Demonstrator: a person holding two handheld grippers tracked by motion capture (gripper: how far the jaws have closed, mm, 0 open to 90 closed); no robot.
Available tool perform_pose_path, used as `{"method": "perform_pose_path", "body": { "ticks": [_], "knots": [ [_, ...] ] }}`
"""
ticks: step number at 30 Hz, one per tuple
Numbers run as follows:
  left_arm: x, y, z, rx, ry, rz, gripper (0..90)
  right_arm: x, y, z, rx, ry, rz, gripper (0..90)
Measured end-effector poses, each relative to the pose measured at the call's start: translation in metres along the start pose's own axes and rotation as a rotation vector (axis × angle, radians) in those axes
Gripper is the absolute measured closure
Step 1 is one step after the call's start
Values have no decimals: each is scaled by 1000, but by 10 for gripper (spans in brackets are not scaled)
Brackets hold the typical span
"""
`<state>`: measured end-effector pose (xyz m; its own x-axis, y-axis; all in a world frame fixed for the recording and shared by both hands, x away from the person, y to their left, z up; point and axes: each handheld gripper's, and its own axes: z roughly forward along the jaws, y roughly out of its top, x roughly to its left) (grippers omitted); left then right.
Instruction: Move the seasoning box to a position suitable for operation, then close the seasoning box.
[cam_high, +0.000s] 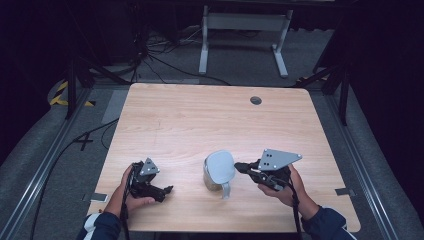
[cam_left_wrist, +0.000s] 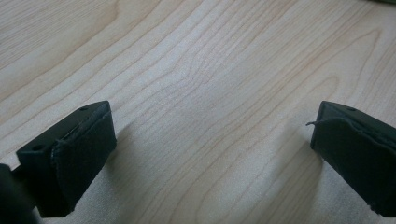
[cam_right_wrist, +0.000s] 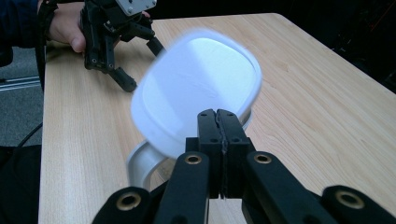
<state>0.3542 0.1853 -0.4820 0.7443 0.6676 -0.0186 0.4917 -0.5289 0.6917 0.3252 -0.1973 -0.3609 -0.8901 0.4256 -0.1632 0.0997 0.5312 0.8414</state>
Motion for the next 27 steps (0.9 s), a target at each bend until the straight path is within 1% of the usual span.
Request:
{"method": "perform_pose_path", "body": {
  "ticks": [8,10,15,16,18,22,25,27],
  "knots": [
    [0,0,0,-1,-1,-1,4,-4,-4,-4,9,-10,3,897],
    [0,0,0,0,-1,0,4,-5,-5,-7,10,-13,7,897],
    [0,0,0,1,-2,0,4,-6,-9,-15,25,-24,1,897],
    [0,0,0,1,-2,0,4,-6,-10,-17,28,-29,-7,897],
    [1,0,0,0,-6,2,4,-7,-12,-21,30,-30,-4,897],
    [1,0,0,3,-7,2,2,-8,-21,-34,58,-58,-21,896],
    [1,0,0,3,-9,7,2,-10,-32,-47,72,-72,-20,886],
    [1,1,0,2,-7,8,2,-12,-45,-59,72,-88,-16,806]
  ]
}}
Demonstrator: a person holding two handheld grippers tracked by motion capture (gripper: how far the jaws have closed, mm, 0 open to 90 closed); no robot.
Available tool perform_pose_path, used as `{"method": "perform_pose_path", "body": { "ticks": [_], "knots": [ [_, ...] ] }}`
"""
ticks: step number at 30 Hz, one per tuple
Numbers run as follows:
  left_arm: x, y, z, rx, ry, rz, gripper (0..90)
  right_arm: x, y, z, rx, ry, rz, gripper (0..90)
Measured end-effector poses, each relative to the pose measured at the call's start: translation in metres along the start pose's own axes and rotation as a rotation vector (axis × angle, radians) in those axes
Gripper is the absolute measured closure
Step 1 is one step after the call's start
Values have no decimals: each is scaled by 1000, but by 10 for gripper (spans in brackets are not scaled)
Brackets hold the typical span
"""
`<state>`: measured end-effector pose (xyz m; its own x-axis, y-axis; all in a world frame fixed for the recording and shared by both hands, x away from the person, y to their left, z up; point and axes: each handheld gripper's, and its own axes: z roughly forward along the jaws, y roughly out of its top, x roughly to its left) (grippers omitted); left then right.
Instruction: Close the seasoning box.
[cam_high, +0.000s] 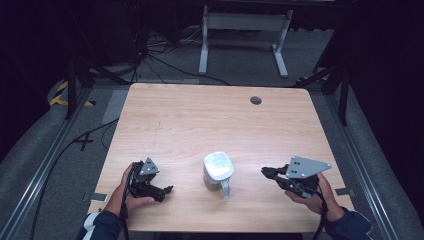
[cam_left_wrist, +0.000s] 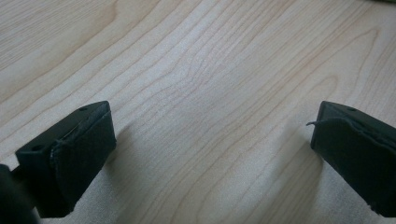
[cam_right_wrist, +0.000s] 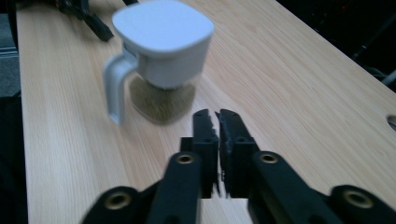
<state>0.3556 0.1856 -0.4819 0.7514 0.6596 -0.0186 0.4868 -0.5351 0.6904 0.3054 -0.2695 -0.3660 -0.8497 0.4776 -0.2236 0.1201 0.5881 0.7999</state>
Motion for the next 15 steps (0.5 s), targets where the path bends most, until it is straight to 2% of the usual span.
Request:
{"method": "perform_pose_path", "body": {
  "ticks": [3,4,5,6,8,10,11,12,14,15],
  "knots": [
    [0,0,0,-2,1,-3,1,-9,-31,-15,14,-16,29,700],
    [0,0,0,-1,1,-3,1,-12,-41,-19,23,-28,38,637],
    [0,1,1,-2,2,1,2,-14,-51,-22,31,-43,58,576],
    [0,1,1,-2,2,1,1,-17,-63,-23,45,-57,82,551],
    [0,1,1,-2,2,1,2,-22,-91,-26,93,-71,141,461],
    [0,1,1,-2,2,1,2,-26,-115,-27,107,-67,234,424],
    [0,1,1,-2,2,1,1,-26,-115,-27,107,-67,234,424],
    [0,1,1,-2,2,1,1,-27,-126,-28,112,-73,266,396],
    [0,1,1,-2,2,1,2,-26,-144,-30,154,-101,268,368],
    [0,1,1,-1,2,1,2,-27,-151,-32,157,-109,278,356]
  ]
}}
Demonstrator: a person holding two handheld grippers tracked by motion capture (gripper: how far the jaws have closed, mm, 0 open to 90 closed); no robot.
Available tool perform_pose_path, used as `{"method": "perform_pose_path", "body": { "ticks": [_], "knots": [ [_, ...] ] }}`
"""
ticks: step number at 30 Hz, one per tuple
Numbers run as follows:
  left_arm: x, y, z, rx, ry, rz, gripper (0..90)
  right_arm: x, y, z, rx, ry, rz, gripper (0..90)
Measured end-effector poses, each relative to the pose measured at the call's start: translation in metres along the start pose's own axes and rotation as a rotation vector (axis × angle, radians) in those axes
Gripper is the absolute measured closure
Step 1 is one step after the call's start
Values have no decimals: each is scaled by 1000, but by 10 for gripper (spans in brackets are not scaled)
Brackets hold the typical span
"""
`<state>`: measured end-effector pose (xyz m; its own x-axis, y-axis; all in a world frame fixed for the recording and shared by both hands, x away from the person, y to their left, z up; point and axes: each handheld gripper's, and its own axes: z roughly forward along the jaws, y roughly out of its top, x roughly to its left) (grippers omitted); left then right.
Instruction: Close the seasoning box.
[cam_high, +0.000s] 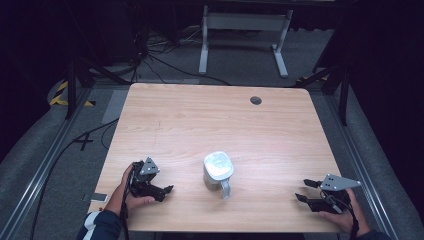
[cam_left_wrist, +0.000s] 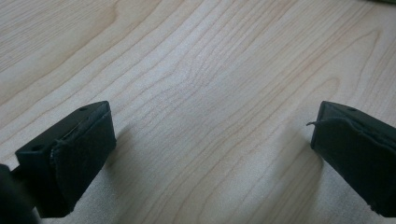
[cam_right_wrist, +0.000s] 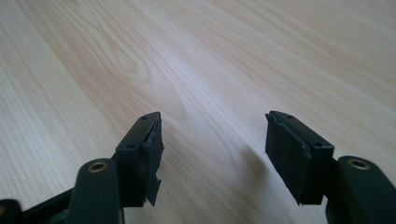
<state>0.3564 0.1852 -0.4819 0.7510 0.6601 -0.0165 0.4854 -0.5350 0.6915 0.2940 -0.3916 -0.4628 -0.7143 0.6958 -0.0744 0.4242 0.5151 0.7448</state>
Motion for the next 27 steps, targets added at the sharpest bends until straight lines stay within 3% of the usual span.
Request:
{"method": "perform_pose_path", "body": {
  "ticks": [2,5,7,27],
  "knots": [
    [0,0,0,2,0,-2,2,-4,-8,-2,-12,8,48,321],
    [0,0,0,0,2,-2,2,-4,-8,-1,-7,-22,51,289],
    [0,0,0,1,2,-3,2,-5,-7,0,-1,-17,69,275],
    [0,0,0,2,1,-3,2,-9,-6,1,9,-20,70,208]
  ]
}}
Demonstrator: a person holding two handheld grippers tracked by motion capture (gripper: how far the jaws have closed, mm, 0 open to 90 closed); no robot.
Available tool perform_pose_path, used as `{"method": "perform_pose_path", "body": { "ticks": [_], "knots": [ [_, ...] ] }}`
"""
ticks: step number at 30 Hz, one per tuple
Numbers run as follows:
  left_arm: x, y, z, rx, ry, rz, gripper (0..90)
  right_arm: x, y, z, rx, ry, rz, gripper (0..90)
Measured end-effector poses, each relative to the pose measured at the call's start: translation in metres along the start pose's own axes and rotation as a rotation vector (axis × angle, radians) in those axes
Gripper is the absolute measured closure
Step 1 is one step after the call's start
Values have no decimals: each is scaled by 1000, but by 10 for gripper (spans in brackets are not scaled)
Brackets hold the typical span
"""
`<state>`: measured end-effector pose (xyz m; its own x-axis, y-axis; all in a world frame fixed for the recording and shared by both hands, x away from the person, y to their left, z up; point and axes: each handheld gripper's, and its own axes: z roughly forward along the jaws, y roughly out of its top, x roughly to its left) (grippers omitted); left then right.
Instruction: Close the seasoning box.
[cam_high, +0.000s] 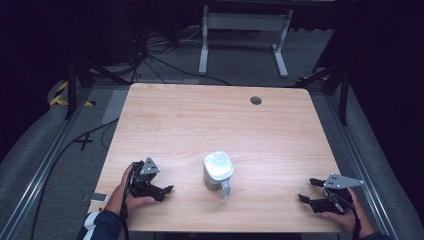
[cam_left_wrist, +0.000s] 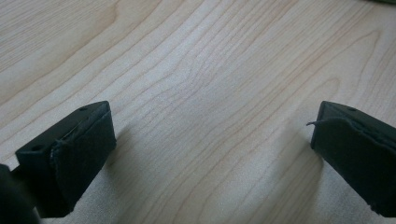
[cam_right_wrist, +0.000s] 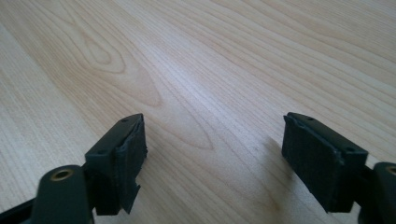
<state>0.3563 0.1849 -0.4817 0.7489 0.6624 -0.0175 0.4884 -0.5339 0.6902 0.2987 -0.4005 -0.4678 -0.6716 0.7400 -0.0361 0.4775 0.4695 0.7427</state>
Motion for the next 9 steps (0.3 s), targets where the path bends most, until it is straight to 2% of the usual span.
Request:
{"method": "perform_pose_path", "body": {
  "ticks": [2,9],
  "knots": [
    [0,0,0,0,0,0,2,-1,0,0,5,-13,6,181],
    [0,0,0,1,1,-2,1,-2,-1,-1,6,-15,15,179]
  ]
}}
